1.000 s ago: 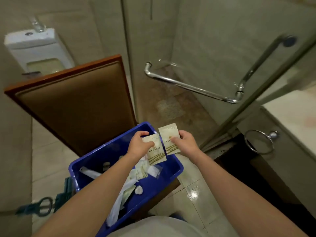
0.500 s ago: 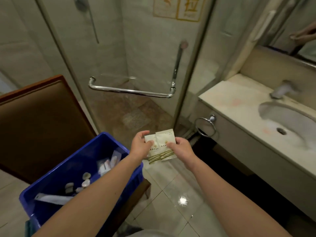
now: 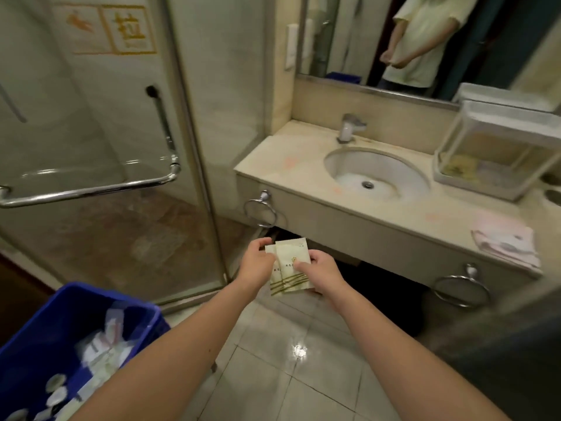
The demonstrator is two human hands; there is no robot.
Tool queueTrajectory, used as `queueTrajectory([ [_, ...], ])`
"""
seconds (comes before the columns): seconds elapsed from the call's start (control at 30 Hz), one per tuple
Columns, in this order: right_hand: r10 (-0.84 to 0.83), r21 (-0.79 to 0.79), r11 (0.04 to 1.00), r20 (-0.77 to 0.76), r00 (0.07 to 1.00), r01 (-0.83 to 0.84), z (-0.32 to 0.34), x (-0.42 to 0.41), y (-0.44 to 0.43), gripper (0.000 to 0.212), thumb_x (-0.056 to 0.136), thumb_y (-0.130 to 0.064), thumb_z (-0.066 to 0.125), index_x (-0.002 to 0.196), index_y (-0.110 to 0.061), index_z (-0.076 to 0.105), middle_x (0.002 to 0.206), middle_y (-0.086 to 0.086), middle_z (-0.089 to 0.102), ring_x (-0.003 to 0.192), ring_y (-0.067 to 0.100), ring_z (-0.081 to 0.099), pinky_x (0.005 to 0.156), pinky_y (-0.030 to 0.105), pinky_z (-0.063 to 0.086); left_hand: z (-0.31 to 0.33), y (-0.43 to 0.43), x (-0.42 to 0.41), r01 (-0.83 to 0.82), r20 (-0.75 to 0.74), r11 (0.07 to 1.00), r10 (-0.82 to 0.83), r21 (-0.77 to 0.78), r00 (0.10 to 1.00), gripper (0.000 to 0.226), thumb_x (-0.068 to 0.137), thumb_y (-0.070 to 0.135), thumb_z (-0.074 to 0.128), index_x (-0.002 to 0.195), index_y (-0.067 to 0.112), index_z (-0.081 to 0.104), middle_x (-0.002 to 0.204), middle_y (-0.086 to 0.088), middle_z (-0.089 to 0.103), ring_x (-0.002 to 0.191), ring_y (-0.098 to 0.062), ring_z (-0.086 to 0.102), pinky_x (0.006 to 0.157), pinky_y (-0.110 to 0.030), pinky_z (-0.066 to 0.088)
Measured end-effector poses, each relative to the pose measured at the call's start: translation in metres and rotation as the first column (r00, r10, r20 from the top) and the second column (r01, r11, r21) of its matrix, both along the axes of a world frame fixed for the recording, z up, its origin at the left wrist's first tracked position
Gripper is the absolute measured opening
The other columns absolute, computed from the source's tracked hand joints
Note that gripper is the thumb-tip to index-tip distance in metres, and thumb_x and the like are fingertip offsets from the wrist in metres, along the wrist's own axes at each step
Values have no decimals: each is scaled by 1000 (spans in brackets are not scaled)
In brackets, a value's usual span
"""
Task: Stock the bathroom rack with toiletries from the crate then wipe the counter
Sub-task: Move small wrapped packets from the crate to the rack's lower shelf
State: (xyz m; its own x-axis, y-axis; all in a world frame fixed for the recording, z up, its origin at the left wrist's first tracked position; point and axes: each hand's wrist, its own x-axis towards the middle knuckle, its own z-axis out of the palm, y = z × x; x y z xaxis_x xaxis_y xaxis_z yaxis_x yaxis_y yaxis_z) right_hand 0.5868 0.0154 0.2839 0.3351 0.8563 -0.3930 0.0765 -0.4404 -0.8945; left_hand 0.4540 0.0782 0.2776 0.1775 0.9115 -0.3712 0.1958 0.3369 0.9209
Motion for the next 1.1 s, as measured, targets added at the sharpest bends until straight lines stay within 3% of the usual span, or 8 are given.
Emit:
queueTrajectory([
  [0.13,-194,49,980,19,981,193,7,55,-30,19,89,-7,61,106,-13,65,100,5,72,92,21,70,84,42,58,1,-12,62,187,57,981,-184,-52,981,40,95,18,51,134,13,45,116,-7,65,94,-22,68,72,-38,59],
  [0.27,-346,79,935,-5,938,345,12,102,-60,25,92,-7,59,115,-16,59,103,-1,69,88,12,67,60,22,52,1,-33,110,401,35,915,-402,46,915,57,82,18,75,129,17,43,104,-5,66,88,-15,69,67,-30,59],
  [0.33,-377,76,923,-10,926,377,13,120,-72,30,92,-5,57,119,-17,55,109,0,68,90,9,66,60,20,50,0,-41,130,469,-29,875,-469,124,883,68,77,19,79,132,20,41,103,-2,66,90,-12,67,74,-31,58],
  [0.57,-386,113,919,71,920,377,13,160,-101,83,79,5,59,142,-35,23,111,-2,64,91,14,68,61,23,53,-3,-48,189,576,-93,791,-570,205,816,90,77,20,79,148,31,25,107,-2,67,96,-14,67,86,-36,56],
  [0.7,-437,153,895,117,892,418,12,188,-101,83,73,5,61,140,-32,29,110,-1,61,92,13,66,69,31,55,-3,-41,228,610,-49,764,-615,208,787,89,78,13,78,149,26,27,112,-6,63,99,-18,66,88,-41,56],
  [0.8,-495,170,866,145,857,471,11,219,-90,82,73,5,63,140,-28,29,111,1,60,94,15,66,74,36,56,-1,-27,265,644,-59,731,-649,225,758,88,77,12,78,149,23,27,112,-5,62,98,-15,66,84,-34,57],
  [0.9,-532,167,845,165,831,508,14,242,-79,81,74,8,63,140,-27,30,107,-2,58,91,11,63,74,35,58,5,-13,291,673,-83,696,-677,250,732,87,77,14,78,148,22,28,114,-3,61,101,-15,63,81,-26,54],
  [1.1,-590,149,807,162,791,572,25,307,-32,82,75,5,66,142,-26,30,105,-9,51,89,9,60,61,23,57,15,42,362,732,-190,619,-712,286,676,87,76,24,79,147,24,30,99,5,59,94,-17,64,86,-40,54],
])
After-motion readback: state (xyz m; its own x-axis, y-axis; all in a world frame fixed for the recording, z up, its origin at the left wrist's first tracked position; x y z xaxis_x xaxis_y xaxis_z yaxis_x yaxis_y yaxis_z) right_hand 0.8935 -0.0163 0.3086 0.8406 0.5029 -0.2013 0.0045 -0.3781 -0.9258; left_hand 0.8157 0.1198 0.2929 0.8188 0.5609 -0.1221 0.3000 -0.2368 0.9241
